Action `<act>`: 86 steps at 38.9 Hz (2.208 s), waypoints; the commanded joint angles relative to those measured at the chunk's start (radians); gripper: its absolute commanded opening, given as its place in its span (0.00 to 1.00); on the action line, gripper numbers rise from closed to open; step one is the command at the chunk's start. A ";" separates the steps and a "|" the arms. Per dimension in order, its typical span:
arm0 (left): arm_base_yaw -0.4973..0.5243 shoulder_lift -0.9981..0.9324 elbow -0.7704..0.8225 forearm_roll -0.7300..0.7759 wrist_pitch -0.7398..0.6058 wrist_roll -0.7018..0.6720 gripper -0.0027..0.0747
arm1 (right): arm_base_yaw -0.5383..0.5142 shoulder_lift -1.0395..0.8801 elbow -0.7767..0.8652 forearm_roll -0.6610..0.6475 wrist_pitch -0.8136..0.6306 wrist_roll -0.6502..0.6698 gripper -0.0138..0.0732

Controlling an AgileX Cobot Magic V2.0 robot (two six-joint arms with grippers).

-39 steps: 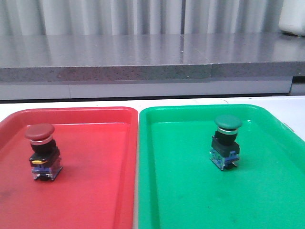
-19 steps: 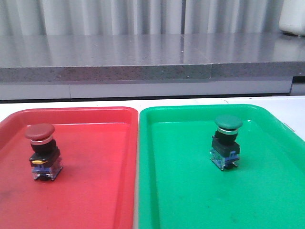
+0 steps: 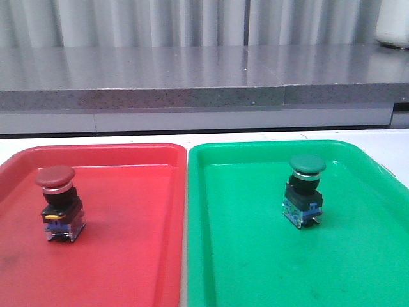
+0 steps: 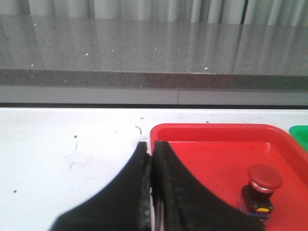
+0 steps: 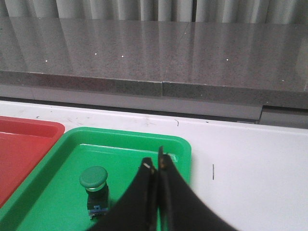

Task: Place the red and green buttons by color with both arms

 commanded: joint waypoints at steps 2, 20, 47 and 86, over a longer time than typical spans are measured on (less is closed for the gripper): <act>0.018 -0.017 0.055 0.000 -0.170 -0.011 0.01 | -0.003 0.007 -0.026 -0.007 -0.071 -0.002 0.08; 0.020 -0.017 0.173 -0.061 -0.314 -0.011 0.01 | -0.003 0.007 -0.026 -0.007 -0.071 -0.002 0.08; 0.020 -0.017 0.173 -0.061 -0.314 -0.011 0.01 | -0.003 0.007 -0.023 -0.016 -0.073 -0.009 0.08; 0.020 -0.014 0.173 -0.061 -0.314 -0.011 0.01 | -0.237 -0.236 0.319 -0.082 -0.106 -0.021 0.08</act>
